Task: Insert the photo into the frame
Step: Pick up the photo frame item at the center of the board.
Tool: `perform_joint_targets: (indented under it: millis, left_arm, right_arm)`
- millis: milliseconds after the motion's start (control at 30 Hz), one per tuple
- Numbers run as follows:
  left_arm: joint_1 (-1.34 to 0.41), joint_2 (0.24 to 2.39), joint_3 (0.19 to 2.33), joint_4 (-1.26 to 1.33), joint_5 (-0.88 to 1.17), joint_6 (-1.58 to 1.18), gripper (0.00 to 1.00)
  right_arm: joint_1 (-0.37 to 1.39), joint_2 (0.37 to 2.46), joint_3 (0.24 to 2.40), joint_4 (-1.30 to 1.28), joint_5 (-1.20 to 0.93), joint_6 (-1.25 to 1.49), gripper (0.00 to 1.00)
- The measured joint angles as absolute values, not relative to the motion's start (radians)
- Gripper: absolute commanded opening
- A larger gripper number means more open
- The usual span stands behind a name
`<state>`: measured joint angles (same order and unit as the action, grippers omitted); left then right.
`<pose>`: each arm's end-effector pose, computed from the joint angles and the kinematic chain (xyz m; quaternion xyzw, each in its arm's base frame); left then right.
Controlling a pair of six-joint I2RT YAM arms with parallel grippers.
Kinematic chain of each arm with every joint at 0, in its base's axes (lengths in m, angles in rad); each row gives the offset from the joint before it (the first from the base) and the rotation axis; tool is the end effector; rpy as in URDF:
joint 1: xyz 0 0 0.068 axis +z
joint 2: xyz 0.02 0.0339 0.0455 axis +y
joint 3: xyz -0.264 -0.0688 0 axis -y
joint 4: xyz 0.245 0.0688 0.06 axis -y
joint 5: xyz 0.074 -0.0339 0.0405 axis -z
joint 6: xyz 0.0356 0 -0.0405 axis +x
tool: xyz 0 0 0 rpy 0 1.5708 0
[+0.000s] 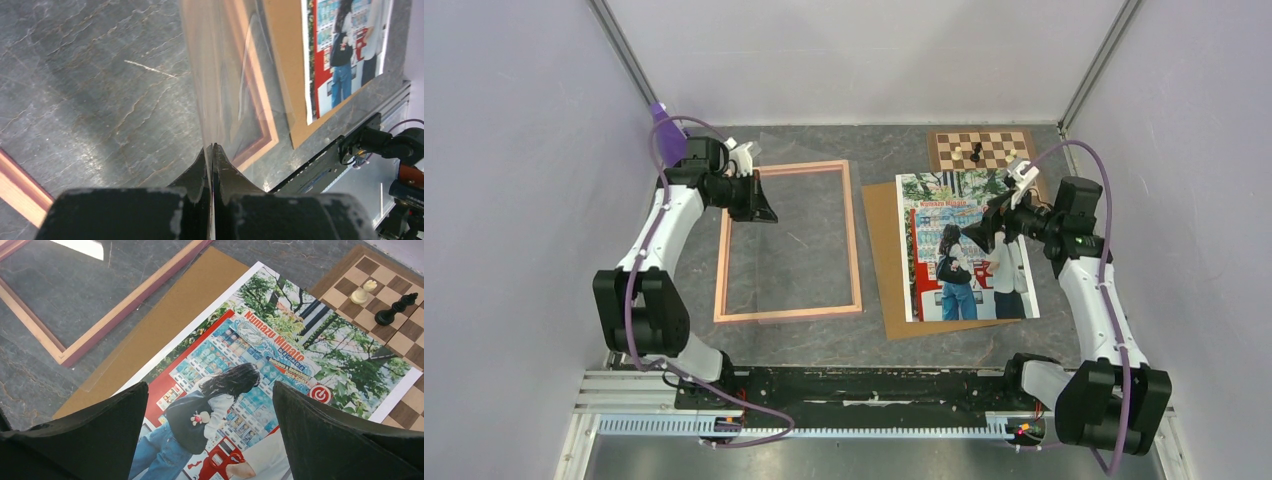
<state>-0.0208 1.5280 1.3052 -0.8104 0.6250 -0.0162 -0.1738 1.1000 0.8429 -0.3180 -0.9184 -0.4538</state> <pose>0.3131 -0.0273 0.2933 0.0838 0.9172 -0.3010 0.2472 0.2341 -0.0124 0.2925 -0.3195 0.7504 0.2383 0.5274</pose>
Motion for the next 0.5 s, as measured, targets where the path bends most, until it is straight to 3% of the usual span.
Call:
perform_joint_targets:
  millis: [500]
  left_arm:
    - [0.052,1.68,1.37,-0.866,0.523,0.051,0.02]
  right_arm:
    - [-0.126,1.112,0.792,-0.3,-0.839,-0.444,0.98]
